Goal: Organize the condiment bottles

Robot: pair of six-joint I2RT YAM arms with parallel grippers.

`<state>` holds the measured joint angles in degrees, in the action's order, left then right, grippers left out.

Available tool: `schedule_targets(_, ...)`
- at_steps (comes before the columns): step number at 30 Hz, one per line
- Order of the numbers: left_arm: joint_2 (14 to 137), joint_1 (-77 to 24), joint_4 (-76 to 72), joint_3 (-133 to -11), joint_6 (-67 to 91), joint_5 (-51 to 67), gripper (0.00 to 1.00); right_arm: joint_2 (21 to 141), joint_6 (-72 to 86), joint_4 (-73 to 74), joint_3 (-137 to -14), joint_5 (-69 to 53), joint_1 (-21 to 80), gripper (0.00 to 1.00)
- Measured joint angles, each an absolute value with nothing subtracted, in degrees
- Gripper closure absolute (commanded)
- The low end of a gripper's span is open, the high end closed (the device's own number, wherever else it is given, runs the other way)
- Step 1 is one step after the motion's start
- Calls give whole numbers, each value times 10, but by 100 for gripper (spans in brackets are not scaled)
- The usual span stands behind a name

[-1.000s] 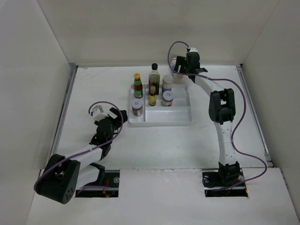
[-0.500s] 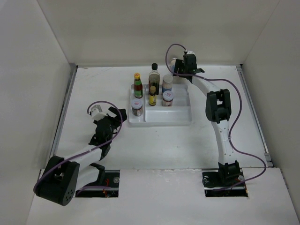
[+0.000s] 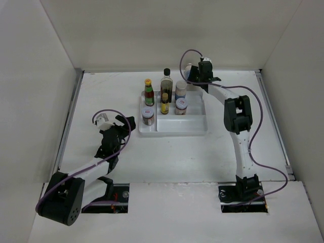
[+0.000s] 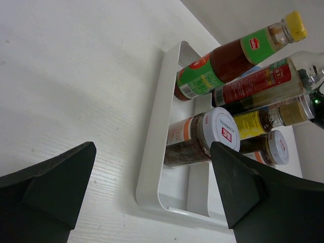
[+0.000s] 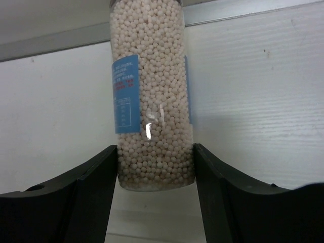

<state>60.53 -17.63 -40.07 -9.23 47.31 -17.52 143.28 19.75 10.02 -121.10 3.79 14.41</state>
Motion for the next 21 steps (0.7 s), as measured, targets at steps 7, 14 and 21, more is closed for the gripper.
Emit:
schedule_targets(7,605,-176,-401,-92,473,-175,0,1313,254,25,-1015,13,112,54)
schedule_targets(14,605,-176,-401,-92,473,-174,0,1208,269,-5,-898,22,36,54)
schedule_targets(21,606,-182,-401,-92,473,-173,0,1126,267,-21,-753,68,-1,52)
